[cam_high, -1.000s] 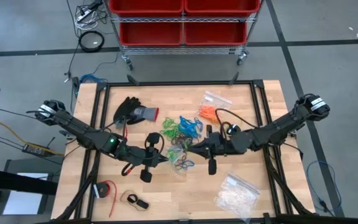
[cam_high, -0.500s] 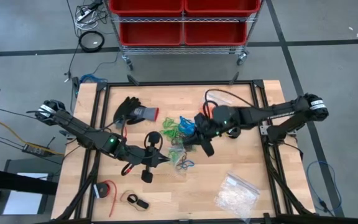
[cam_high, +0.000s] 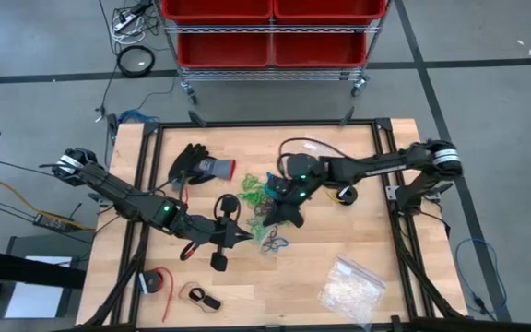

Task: Sort rubber bands
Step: Put the green rubber band into the transparent zip bag

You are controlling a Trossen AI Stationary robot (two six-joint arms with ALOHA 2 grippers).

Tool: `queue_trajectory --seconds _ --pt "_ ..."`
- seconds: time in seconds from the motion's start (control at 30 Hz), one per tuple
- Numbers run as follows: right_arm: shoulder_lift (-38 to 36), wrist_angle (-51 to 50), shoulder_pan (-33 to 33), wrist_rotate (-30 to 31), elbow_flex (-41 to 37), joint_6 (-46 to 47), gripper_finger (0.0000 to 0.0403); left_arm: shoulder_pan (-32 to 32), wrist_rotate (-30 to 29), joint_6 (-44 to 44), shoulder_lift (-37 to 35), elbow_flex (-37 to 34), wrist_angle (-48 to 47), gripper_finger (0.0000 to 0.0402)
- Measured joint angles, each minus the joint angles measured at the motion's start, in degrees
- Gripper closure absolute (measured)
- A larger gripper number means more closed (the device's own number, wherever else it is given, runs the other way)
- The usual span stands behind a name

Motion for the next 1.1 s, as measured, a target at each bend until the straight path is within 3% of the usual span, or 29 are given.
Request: queue_trajectory --seconds 0.13,0.33,0.7,0.87,1.1 --pt "5.0 -1.7 0.0 -3.1 6.2 -1.7 0.0403 0.0 0.0 0.0 0.0 0.0 1.1 0.0386" --pt "8.6 -15.3 0.4 -5.1 15.0 -8.3 0.0403 0.0 0.0 0.0 0.0 0.0 2.6 0.0386" --pt "9.1 -32.4 2.4 -4.5 17.9 -14.0 0.0403 0.0 0.0 0.0 0.0 0.0 3.1 0.0386" --pt "9.2 -36.0 3.8 -1.1 17.9 -18.7 0.0403 0.0 0.0 0.0 0.0 0.0 4.0 0.0386" --pt "9.2 -36.9 6.2 8.9 17.9 -24.7 0.039 0.0 0.0 0.0 0.0 0.0 4.4 0.0386"
